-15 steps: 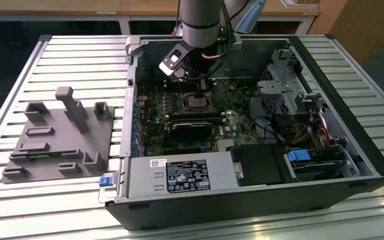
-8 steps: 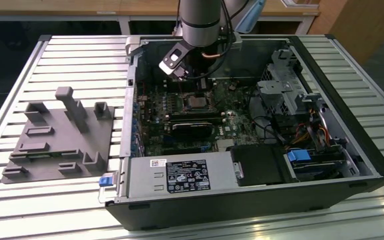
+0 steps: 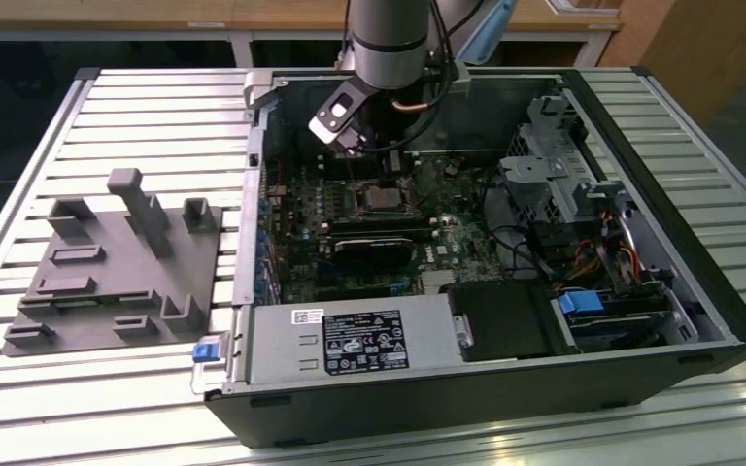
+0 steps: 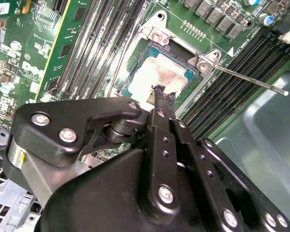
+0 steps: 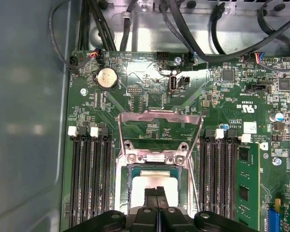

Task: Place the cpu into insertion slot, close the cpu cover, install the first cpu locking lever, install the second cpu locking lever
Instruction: 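Close the cpu cover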

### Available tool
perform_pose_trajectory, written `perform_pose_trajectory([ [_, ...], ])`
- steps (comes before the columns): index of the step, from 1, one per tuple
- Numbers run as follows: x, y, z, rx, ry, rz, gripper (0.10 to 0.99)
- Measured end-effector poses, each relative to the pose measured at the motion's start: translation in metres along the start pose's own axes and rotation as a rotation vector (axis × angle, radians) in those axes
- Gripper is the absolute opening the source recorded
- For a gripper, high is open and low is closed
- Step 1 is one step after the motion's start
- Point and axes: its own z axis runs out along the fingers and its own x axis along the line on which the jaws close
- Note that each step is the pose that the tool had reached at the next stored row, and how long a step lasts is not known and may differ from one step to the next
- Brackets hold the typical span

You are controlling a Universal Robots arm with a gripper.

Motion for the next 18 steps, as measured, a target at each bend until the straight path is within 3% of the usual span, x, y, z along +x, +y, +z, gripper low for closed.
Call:
perform_pose_trajectory([
  [18, 0.0001, 0.0003, -0.0039, 0.000, 0.0010, 0.000, 0.106],
])
